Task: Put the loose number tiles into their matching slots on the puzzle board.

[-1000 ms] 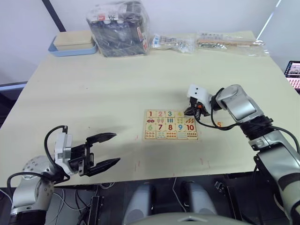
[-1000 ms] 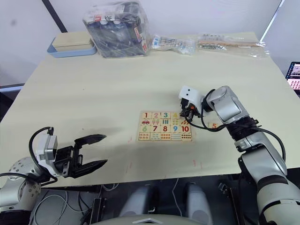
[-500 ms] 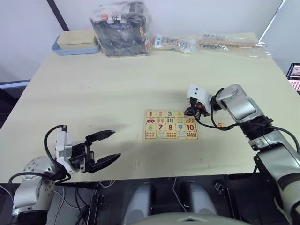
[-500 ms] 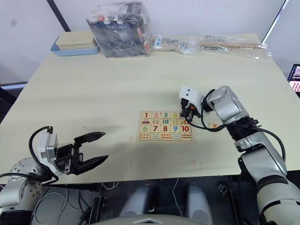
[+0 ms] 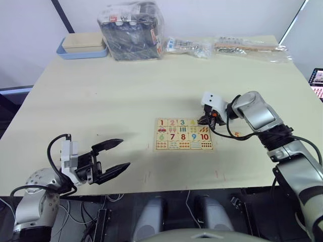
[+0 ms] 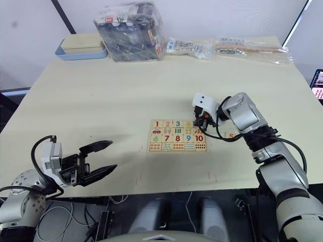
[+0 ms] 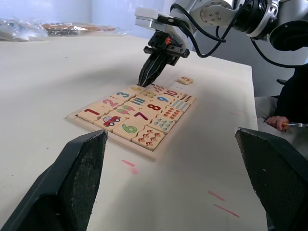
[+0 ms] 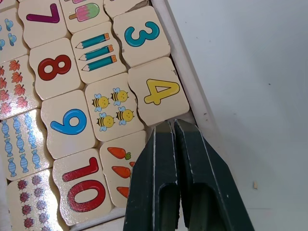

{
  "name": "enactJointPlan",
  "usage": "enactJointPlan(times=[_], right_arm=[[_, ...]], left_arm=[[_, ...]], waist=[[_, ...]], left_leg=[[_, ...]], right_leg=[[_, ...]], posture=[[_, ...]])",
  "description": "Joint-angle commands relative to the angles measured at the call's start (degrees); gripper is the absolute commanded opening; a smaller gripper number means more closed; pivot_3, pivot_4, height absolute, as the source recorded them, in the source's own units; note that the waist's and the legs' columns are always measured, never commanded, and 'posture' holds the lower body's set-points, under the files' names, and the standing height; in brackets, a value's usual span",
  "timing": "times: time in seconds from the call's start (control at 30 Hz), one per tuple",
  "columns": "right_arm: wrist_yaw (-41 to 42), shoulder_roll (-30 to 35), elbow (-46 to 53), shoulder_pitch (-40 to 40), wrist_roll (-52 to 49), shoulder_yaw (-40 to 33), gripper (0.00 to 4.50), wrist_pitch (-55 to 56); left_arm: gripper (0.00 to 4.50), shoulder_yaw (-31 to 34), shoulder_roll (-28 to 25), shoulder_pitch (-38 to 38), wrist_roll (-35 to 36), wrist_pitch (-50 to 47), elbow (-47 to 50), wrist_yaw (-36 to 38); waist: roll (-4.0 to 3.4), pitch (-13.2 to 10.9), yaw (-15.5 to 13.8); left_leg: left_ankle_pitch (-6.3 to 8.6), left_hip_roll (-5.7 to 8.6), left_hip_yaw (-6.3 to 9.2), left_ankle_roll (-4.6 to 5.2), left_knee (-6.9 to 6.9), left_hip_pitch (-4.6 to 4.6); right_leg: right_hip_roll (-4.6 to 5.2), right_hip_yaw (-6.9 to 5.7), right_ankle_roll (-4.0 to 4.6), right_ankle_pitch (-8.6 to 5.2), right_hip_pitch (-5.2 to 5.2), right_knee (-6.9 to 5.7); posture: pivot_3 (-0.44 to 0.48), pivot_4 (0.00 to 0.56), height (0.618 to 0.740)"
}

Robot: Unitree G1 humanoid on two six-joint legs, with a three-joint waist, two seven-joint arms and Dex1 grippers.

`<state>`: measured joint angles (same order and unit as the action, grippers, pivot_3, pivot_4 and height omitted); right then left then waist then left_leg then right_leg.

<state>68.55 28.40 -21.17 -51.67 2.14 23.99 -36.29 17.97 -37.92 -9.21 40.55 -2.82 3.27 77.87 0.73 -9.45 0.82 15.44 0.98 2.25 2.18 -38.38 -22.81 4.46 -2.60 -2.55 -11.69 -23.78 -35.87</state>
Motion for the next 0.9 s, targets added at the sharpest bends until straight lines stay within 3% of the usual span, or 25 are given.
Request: enactJointPlan(times=[0.03,0.33,0.53,0.63,0.9], right_arm=[[0.4,0.0,2.7,-0.9,-0.6,-0.5,0.10,-0.5],[0.6,5.7,10.2,3.9,-4.6,-6.5,0.10,-1.9],[-2.8,8.8,21.0,14.6,-10.8,-16.3,0.10,1.2],[-5.6,6.9,26.9,22.4,-16.3,-24.5,0.10,5.7],[-9.0,8.3,38.0,41.0,-23.3,-36.6,0.10,9.2]], left_arm=[[4.50,1.3,0.0,0.3,0.0,0.6,1.7,-0.5],[4.50,1.5,0.4,0.8,-0.3,0.7,0.7,-2.3],[4.50,1.1,1.2,1.2,-0.9,0.5,0.2,-3.7],[4.50,1.2,1.4,1.2,-1.2,0.5,-0.1,-4.0],[4.50,1.5,1.4,1.1,-1.9,1.2,-1.9,-4.2]], waist=[[0.00,0.0,0.0],[-0.07,0.0,-0.4],[-0.08,0.0,-0.5],[-0.07,0.0,-0.5],[-0.08,0.0,-1.0]], left_leg=[[0.00,0.00,0.02,0.00,0.00,0.00],[-0.07,0.15,0.62,-0.12,0.00,-0.06],[-0.13,0.33,1.14,-0.21,0.04,-0.09],[-0.16,0.33,1.19,-0.25,0.04,-0.08],[-0.16,0.34,1.28,-0.23,0.01,-0.01]], right_leg=[[0.00,-0.02,0.00,0.00,0.01,0.00],[0.02,-0.31,0.12,-0.10,0.13,0.00],[0.00,-0.30,0.14,-0.24,0.27,-0.01],[-0.01,-0.30,0.14,-0.25,0.35,-0.05],[-0.02,-0.33,0.12,-0.26,0.42,-0.06]], posture=[[0.000,0.150,0.740],[0.000,0.150,0.740],[0.000,0.150,0.740],[0.000,0.150,0.740],[0.000,0.150,0.740]])
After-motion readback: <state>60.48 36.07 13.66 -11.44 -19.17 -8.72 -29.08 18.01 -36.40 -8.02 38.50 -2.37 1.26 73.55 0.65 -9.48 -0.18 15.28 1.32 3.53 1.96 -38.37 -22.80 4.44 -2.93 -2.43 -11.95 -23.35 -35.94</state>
